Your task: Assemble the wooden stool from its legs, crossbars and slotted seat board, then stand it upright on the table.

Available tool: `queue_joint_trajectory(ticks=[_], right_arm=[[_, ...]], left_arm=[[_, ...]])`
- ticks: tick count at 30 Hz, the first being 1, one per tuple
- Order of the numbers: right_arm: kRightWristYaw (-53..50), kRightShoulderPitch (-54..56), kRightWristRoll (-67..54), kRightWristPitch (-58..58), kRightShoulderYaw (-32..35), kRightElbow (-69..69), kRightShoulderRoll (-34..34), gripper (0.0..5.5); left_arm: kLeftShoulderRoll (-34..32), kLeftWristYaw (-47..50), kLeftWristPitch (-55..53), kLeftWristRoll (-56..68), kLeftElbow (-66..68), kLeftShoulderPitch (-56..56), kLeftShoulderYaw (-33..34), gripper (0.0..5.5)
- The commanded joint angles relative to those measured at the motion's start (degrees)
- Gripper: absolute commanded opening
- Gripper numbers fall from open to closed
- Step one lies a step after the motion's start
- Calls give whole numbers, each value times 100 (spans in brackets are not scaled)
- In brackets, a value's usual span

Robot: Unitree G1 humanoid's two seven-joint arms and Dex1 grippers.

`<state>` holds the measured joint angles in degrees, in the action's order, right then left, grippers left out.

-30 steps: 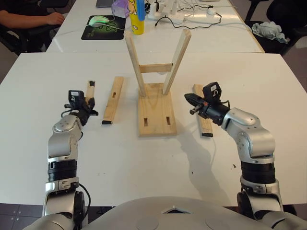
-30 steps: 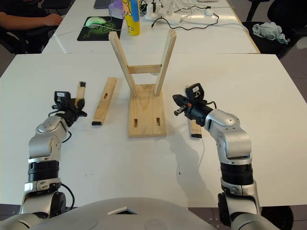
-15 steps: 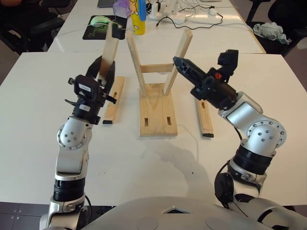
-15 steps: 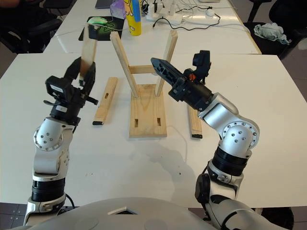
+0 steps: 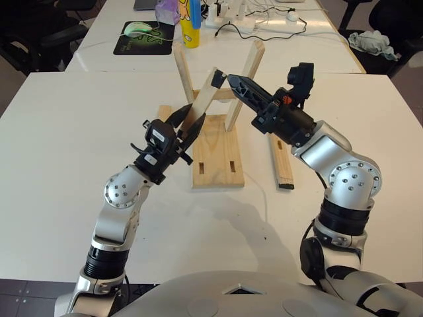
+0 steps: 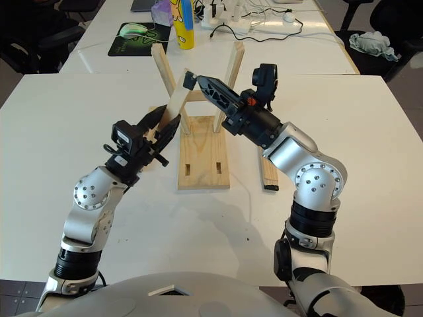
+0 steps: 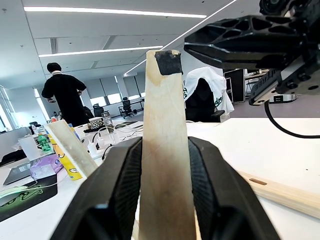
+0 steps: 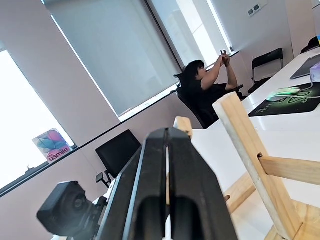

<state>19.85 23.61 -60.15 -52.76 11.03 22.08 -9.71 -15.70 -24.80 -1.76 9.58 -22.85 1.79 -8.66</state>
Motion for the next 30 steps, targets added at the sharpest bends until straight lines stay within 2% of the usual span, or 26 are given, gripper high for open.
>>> queue_joint_trajectory(ticks=[1, 8, 22, 24, 30], right_arm=[[-79, -23, -222, 5, 9, -51, -27, 0], [-144, -119, -244, -61, -112, -99, -185, 0], [-462, -152, -554, 13, 33, -577, -3, 183], [-483, -153, -678, -14, 79, -653, 42, 198], [-633, -137, -1246, -65, 183, -799, 204, 199]], left_arm=[[7, -43, -78, 35, 74, -36, -10, 133], [35, -6, -119, 87, 155, -21, 65, 133], [130, 4, -203, 102, 135, 4, 39, 133], [148, 2, -204, 101, 129, -14, 21, 133], [200, 7, -200, 85, 132, -14, -19, 133]])
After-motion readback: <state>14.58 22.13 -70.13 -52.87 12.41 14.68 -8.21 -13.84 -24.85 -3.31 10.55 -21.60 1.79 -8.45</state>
